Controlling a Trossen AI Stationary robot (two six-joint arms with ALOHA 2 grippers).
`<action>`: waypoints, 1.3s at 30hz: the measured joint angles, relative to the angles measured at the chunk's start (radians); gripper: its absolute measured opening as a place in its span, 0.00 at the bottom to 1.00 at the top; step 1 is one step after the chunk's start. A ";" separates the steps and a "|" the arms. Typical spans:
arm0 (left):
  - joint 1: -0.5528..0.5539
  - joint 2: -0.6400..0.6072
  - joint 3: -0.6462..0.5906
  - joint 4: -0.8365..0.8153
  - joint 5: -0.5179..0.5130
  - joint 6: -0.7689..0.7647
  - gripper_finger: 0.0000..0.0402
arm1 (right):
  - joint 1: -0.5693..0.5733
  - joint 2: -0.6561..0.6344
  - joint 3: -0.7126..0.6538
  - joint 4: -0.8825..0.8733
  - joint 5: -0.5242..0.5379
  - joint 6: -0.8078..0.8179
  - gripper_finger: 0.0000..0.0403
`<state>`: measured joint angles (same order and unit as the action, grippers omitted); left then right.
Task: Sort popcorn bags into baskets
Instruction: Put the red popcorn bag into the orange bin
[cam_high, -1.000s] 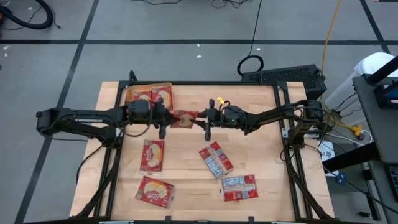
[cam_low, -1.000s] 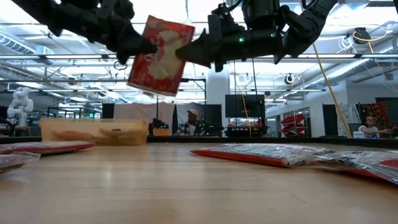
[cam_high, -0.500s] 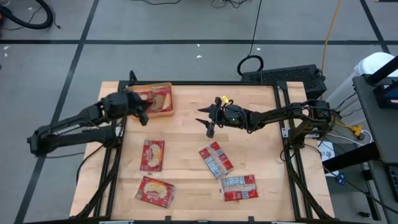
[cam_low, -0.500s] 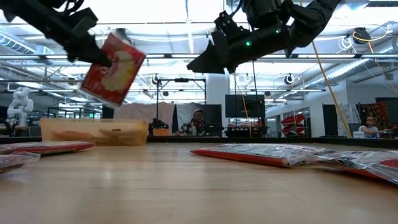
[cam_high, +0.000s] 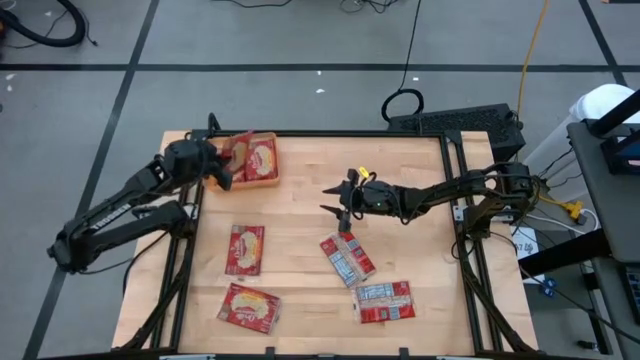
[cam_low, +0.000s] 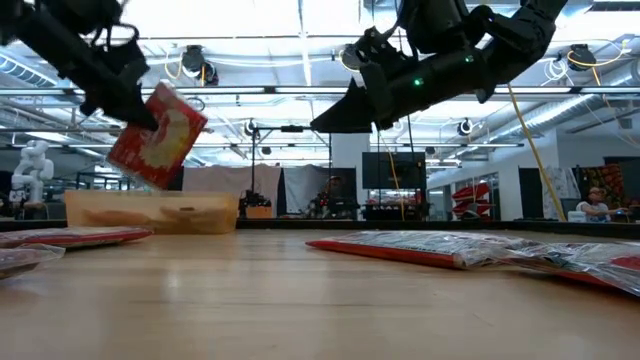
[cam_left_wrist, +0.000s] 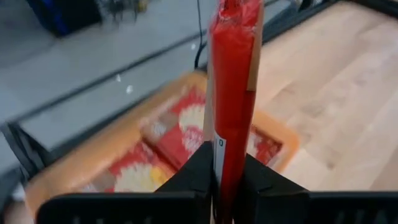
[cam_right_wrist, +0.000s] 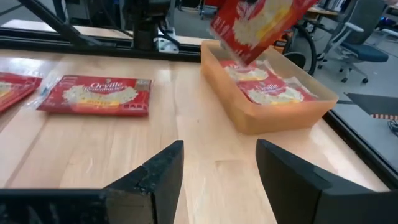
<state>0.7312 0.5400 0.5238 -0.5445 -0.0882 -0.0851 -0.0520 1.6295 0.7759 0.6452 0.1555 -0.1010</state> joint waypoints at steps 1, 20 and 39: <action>0.013 0.006 -0.015 0.010 0.009 -0.014 0.07 | 0.001 0.000 -0.003 0.003 0.000 0.000 0.48; 0.148 0.025 -0.135 0.108 -0.002 -0.160 0.16 | 0.000 0.000 -0.012 0.056 -0.001 -0.025 0.48; 0.154 0.025 -0.135 0.151 -0.172 -0.117 0.59 | -0.007 0.000 -0.012 0.092 0.000 -0.035 0.48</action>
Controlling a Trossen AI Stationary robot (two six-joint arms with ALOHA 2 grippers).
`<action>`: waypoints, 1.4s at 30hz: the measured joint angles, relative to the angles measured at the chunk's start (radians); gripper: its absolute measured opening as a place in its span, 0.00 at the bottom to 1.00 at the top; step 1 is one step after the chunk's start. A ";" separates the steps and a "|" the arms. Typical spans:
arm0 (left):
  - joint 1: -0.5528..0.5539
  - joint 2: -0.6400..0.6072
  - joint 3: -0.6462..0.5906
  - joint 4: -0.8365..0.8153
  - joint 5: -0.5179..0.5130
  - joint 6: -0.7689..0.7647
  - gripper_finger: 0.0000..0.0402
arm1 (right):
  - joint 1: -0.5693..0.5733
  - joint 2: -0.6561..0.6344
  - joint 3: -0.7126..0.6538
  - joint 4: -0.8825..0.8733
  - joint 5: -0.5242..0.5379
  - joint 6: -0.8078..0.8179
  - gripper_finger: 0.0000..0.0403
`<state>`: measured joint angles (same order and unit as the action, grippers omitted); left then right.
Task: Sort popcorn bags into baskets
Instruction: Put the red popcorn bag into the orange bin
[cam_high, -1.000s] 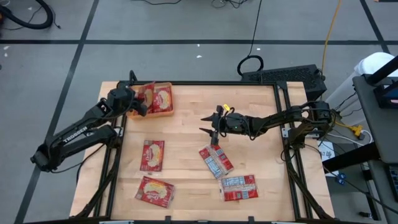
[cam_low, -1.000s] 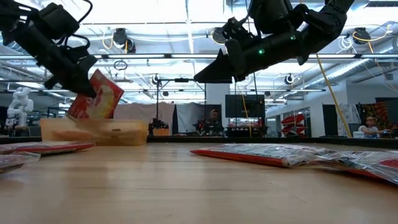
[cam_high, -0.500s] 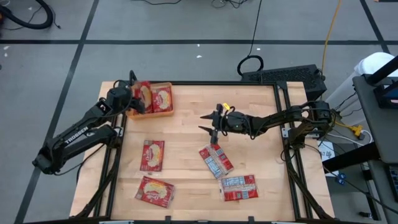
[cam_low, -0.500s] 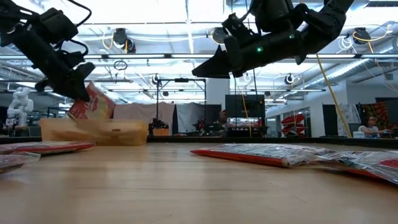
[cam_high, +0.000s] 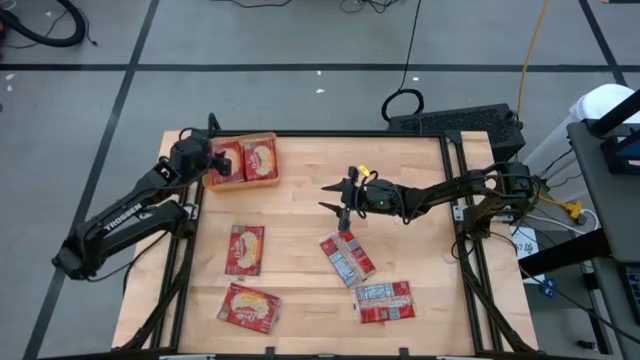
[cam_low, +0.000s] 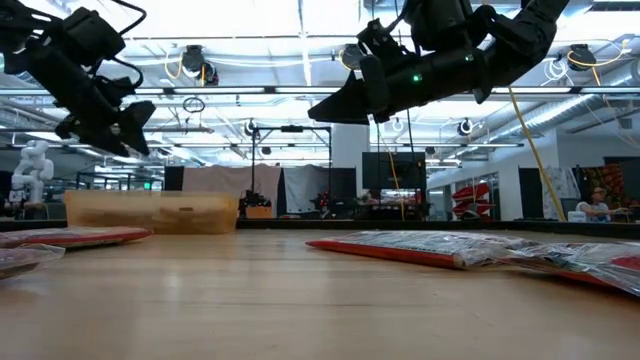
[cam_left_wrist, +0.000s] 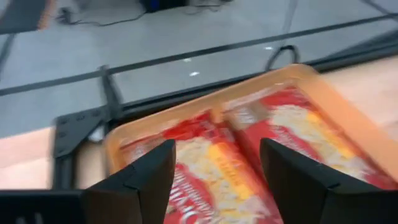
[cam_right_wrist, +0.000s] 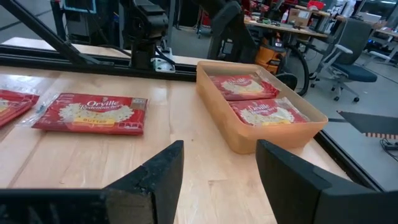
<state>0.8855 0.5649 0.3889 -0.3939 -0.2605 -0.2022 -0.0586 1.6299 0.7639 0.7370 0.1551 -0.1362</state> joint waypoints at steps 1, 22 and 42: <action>-0.007 0.002 0.000 0.009 0.019 0.008 0.59 | 0.000 0.000 0.000 0.000 0.000 0.000 0.48; -0.062 0.446 0.000 0.031 -0.001 -0.055 0.24 | 0.000 0.000 0.000 0.029 0.002 0.132 0.48; -0.330 0.267 0.079 0.081 0.052 -0.041 0.24 | 0.009 0.000 0.001 -0.262 0.046 0.405 0.48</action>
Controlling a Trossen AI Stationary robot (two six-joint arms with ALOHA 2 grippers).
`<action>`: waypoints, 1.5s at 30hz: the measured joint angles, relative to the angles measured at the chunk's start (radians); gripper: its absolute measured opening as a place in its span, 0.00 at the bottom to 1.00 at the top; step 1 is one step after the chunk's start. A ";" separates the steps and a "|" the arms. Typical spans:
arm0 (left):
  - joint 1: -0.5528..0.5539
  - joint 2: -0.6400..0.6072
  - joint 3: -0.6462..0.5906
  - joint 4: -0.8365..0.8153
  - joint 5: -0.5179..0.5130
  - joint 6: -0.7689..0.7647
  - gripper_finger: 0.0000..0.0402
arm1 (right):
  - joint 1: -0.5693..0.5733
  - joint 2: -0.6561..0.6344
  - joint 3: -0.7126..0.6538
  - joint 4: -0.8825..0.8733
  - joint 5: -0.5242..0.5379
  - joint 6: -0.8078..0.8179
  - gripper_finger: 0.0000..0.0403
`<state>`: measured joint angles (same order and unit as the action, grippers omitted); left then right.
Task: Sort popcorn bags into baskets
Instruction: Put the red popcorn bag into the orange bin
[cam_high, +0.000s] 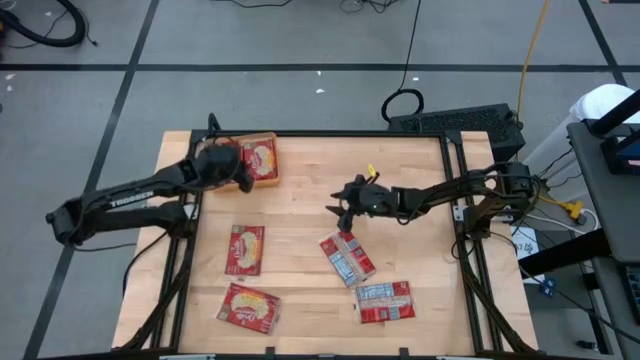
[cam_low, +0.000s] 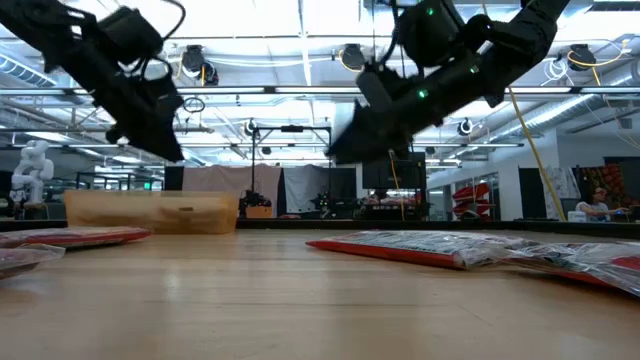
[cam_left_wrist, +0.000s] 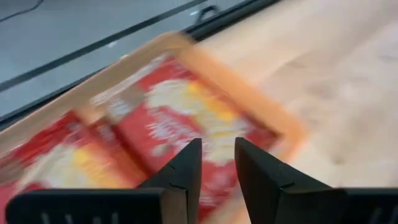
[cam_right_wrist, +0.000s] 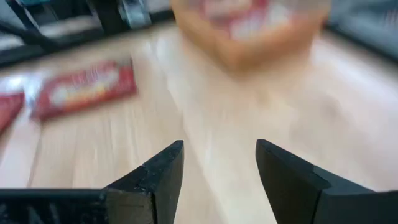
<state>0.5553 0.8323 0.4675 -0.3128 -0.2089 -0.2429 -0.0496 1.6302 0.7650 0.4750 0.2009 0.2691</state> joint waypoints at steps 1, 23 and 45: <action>-0.034 -0.006 0.000 0.006 0.000 -0.003 0.24 | 0.006 0.000 0.000 -0.040 -0.015 0.032 0.48; -0.667 0.418 -0.006 0.732 0.035 0.219 0.50 | 0.411 -0.064 0.000 -0.464 -0.016 0.289 0.48; -0.673 0.820 0.111 0.912 0.060 0.276 0.57 | 0.446 -0.064 -0.185 -0.333 0.117 0.448 0.56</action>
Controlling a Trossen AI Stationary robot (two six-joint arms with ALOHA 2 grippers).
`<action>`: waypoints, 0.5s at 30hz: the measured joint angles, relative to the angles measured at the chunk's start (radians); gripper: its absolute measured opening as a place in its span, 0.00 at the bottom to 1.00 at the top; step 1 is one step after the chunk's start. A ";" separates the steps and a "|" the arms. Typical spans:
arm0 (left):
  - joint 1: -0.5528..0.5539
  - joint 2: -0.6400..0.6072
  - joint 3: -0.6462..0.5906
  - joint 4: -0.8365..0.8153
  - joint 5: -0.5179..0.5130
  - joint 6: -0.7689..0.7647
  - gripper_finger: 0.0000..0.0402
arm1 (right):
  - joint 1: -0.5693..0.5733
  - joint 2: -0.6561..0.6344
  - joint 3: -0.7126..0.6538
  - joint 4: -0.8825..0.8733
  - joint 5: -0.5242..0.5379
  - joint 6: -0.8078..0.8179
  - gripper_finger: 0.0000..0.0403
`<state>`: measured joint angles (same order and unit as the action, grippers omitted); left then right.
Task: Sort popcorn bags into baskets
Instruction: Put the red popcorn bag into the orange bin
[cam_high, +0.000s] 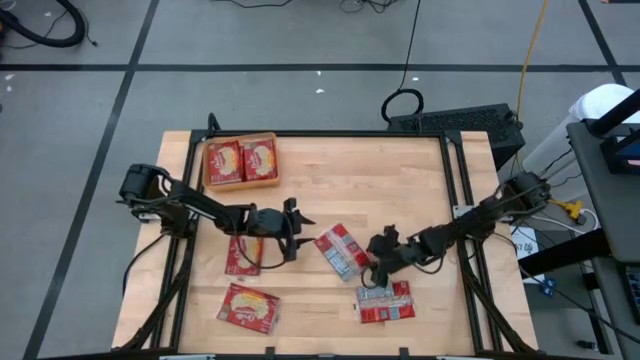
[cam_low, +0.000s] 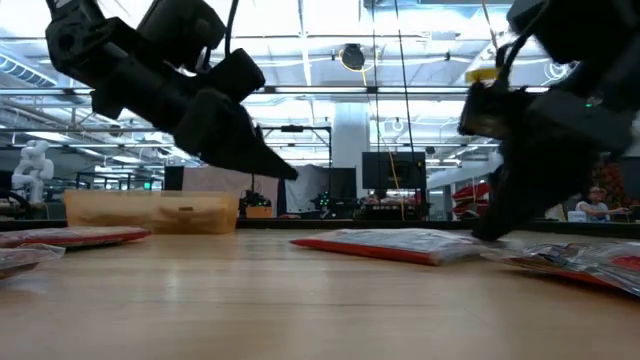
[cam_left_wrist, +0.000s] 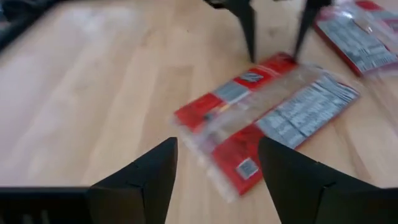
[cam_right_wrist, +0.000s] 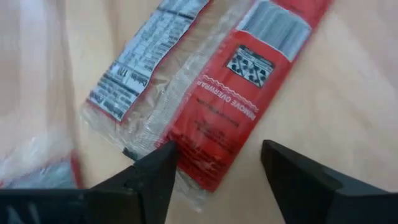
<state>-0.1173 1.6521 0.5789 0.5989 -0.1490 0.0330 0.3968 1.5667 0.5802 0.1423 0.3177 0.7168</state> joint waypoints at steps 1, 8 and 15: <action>0.000 0.003 0.000 -0.010 0.011 0.000 0.58 | -0.017 0.001 -0.011 0.030 0.009 -0.020 0.54; 0.030 0.008 0.001 -0.177 0.027 -0.021 0.72 | -0.123 0.002 -0.022 0.063 0.023 -0.222 0.45; 0.049 0.008 0.000 -0.230 0.120 -0.086 0.75 | -0.227 0.002 -0.023 0.075 -0.034 -0.292 0.43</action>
<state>-0.0685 1.6604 0.5789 0.3685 -0.0294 -0.0530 0.1699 1.5688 0.5571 0.2178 0.2836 0.4250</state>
